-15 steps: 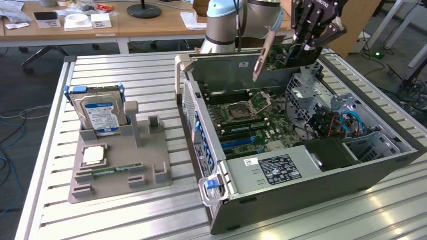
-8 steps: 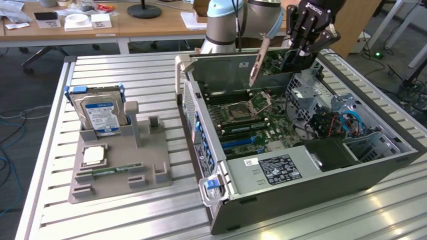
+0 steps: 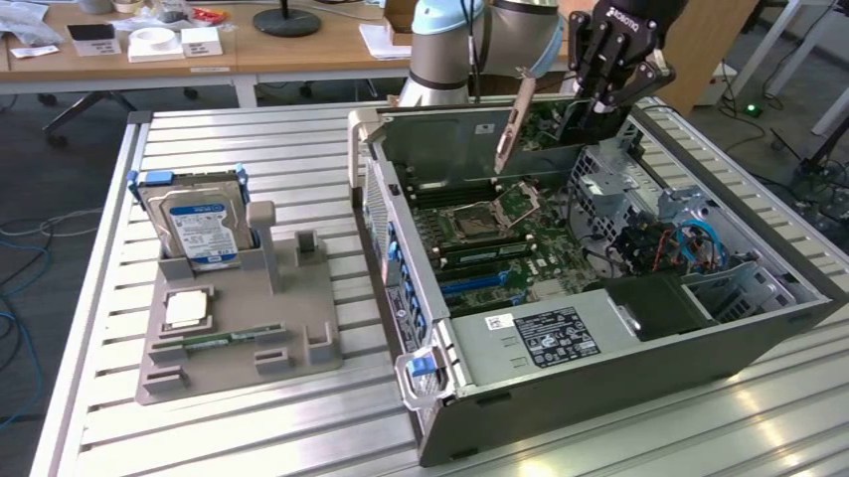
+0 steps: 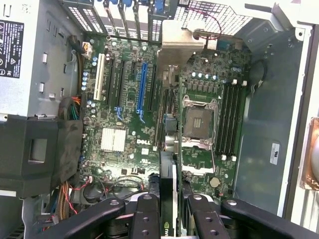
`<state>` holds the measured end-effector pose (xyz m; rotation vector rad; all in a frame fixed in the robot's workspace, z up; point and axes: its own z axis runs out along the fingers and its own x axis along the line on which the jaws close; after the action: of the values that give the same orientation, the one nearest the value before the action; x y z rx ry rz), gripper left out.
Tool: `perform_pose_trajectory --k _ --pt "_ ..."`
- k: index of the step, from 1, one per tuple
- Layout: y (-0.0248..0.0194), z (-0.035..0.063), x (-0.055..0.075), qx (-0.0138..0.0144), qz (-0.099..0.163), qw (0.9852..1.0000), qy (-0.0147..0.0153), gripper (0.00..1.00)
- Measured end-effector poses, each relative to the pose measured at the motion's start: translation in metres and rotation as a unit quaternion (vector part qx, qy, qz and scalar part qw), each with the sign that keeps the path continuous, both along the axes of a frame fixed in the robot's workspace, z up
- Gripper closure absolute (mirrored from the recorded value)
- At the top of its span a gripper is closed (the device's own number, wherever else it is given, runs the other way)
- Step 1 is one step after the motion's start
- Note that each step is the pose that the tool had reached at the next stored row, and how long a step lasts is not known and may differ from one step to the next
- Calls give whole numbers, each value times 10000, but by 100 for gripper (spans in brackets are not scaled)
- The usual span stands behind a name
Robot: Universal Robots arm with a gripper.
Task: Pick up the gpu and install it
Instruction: 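Insert the gpu into the slot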
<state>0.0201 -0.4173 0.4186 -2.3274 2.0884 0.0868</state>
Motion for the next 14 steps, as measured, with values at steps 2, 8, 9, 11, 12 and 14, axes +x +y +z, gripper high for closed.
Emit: perform_pose_trajectory --k 2,8,9,11,12,14 --pt "0 -9 0 1 0 10000 0 74" --pt "0 -96 -5 0 0 10000 -6 74" --pt "1 -109 -6 0 1 10000 -6 74" --pt "1 -132 -7 0 2 10000 -9 74" --pt "1 -142 -9 -1 1 10000 -10 74" --pt "1 -148 -9 0 1 10000 -10 74"
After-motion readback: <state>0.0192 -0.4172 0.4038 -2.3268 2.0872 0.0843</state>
